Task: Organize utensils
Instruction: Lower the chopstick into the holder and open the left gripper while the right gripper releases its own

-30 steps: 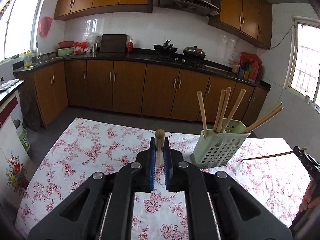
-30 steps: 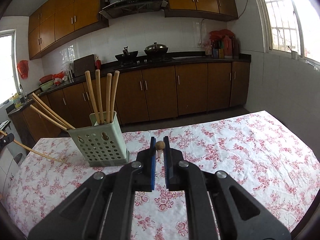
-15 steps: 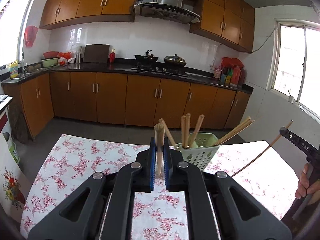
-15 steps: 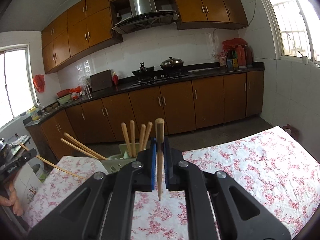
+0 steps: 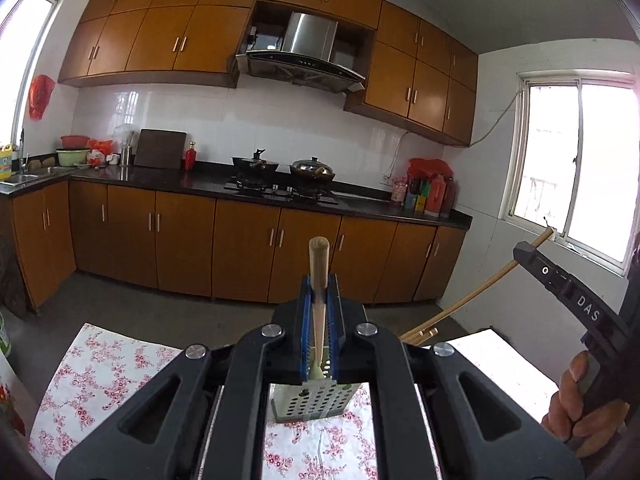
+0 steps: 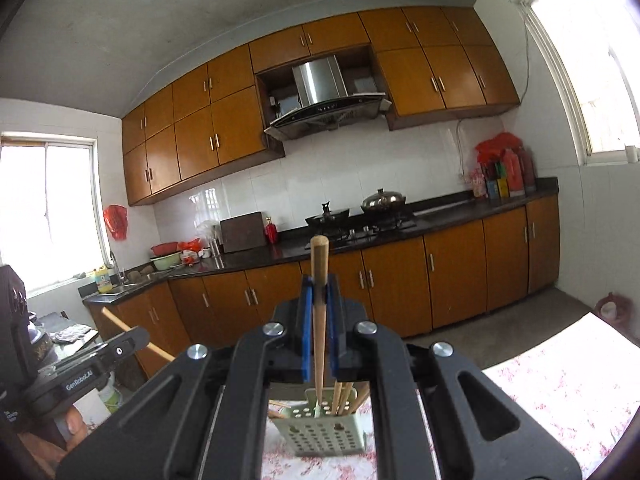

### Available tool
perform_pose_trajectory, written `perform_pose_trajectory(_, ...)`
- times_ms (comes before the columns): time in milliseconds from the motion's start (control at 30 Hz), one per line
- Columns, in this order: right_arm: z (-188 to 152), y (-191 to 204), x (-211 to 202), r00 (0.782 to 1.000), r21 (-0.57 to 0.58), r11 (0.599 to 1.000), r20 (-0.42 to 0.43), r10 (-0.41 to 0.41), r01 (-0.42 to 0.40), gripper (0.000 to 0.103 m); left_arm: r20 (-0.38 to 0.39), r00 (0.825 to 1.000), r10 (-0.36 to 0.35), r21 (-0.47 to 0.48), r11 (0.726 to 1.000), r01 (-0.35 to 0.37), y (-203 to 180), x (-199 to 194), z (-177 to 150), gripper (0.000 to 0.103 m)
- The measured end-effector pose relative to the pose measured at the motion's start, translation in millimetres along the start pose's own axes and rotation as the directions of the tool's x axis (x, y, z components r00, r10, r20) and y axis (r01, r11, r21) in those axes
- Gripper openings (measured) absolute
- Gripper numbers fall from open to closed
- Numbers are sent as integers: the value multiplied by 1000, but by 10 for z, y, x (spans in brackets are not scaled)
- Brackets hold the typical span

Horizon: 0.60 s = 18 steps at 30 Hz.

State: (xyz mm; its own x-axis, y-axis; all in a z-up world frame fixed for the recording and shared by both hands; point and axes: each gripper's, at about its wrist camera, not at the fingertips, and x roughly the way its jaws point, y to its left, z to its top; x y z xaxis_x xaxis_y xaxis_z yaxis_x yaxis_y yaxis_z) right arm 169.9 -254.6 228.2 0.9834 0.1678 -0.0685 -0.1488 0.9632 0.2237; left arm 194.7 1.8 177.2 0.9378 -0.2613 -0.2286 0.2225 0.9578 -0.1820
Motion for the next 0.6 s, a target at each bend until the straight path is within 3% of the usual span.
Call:
perform_pose_trajectory(233,-167,30,465,998,-18,1000,-60,-21,20,8,-51,998,36,-3,999,-36,13,373,-136,7)
perform_pose_trajectory(600,-522,-45,986,984,-6,1000,-175,-27,27,8,-103,994,44,-13,999,-45,66,624,-316,7)
